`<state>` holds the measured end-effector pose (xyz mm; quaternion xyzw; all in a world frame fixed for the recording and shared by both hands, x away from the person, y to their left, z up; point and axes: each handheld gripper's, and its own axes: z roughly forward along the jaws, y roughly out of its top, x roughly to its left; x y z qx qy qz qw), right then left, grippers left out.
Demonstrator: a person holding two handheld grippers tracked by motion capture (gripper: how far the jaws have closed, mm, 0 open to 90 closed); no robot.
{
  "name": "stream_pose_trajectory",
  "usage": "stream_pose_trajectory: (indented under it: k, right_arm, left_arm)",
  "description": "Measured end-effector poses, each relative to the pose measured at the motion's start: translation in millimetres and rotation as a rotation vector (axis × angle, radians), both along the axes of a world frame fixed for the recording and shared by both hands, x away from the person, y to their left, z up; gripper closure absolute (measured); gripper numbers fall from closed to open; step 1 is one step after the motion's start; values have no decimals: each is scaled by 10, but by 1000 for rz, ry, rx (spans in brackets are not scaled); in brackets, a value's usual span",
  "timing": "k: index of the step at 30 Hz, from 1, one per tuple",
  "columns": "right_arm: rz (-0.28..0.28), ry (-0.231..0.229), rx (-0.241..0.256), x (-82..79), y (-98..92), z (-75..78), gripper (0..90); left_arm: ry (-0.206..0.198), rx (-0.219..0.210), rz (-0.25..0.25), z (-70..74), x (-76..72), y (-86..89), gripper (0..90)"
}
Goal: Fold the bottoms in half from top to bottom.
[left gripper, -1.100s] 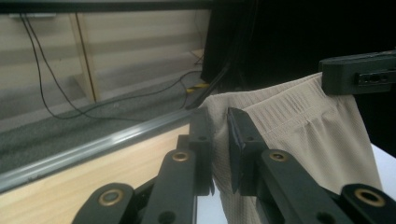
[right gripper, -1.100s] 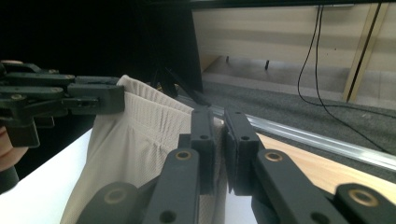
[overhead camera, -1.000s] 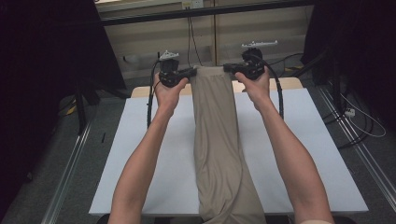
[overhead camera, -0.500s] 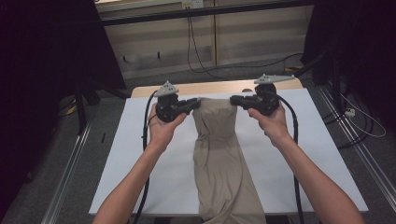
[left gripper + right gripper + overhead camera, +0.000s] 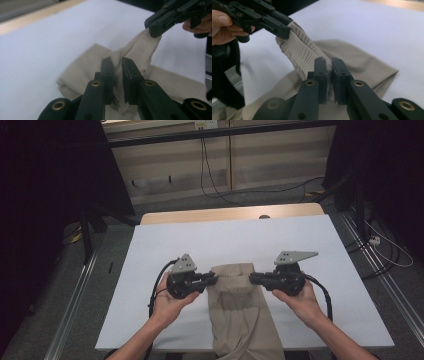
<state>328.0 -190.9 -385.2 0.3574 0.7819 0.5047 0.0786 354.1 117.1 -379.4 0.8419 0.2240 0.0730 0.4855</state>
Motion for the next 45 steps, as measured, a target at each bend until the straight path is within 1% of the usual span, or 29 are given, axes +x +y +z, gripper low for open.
stream_pose_trajectory:
  k: [3,5,8,9,11,12,14,15,16,18,22,23,25,28,29,30,31,33,34,36,37,38,39,40,41,42,43,44,45]
  right_arm:
    - [23,18,-8,-107,43,-139,838]
    - [44,26,-46,-168,95,-230,835]
    - [67,32,-99,-248,150,-307,833]
    - [73,32,-105,-271,152,-313,832]
    - [83,14,-139,-345,147,-331,831]
    - [89,17,-155,-395,142,-356,831]
    - [101,35,-170,-470,132,-440,826]
    - [107,45,-189,-497,135,-478,822]
    - [116,51,-215,-539,140,-521,816]
    - [124,44,-238,-592,139,-530,805]
    - [148,43,-261,-706,118,-538,805]
    - [152,43,-268,-735,114,-538,801]
    - [151,45,-280,-778,118,-541,789]
    - [162,63,-280,-841,114,-555,737]
    - [169,74,-279,-858,114,-558,713]
    - [180,83,-267,-875,107,-554,675]
    - [188,92,-248,-876,101,-537,640]
    - [188,86,-207,-856,84,-492,584]
    - [182,84,-175,-829,64,-451,552]
    - [161,70,-153,-766,30,-385,522]
    - [151,67,-138,-737,18,-363,496]
    - [155,74,-102,-693,-4,-332,495]
    - [146,72,-85,-644,-18,-299,509]
    - [122,52,-113,-602,-13,-281,532]
    - [102,45,-137,-561,-4,-275,560]
    - [77,34,-165,-467,5,-289,593]
    - [48,32,-182,-378,14,-311,597]
    - [12,24,-217,-282,33,-338,613]
    - [-10,12,-251,-187,55,-369,642]
  left_arm:
    - [8,56,-22,-157,-139,20,801]
    - [22,79,-34,-231,-186,34,799]
    - [37,87,-50,-313,-259,42,795]
    - [48,86,-66,-339,-303,42,795]
    - [58,94,-87,-371,-387,21,795]
    - [58,103,-97,-384,-421,0,796]
    - [57,144,-125,-429,-510,-49,796]
    - [61,153,-134,-486,-568,-69,795]
    - [57,176,-142,-515,-590,-69,793]
    - [37,193,-148,-532,-637,-72,790]
    - [37,178,-160,-547,-739,-64,779]
    - [44,176,-163,-534,-760,-72,771]
    - [38,169,-196,-519,-805,-64,738]
    - [60,120,-213,-520,-882,-1,712]
    - [71,113,-225,-509,-897,23,688]
    - [58,119,-227,-498,-903,30,655]
    - [56,118,-208,-489,-902,28,632]
    - [79,100,-200,-461,-848,30,555]
    - [82,86,-197,-451,-834,31,515]
    - [79,48,-196,-396,-791,54,474]
    - [88,23,-190,-366,-765,65,447]
    - [87,1,-173,-333,-726,80,417]
    - [69,3,-154,-315,-696,88,410]
    - [52,14,-140,-311,-670,90,417]
    - [35,40,-111,-322,-624,84,424]
    - [24,64,-101,-349,-587,66,451]
    - [18,93,-94,-387,-558,42,478]
    - [24,122,-93,-430,-550,9,485]
    - [32,149,-111,-477,-559,-30,502]
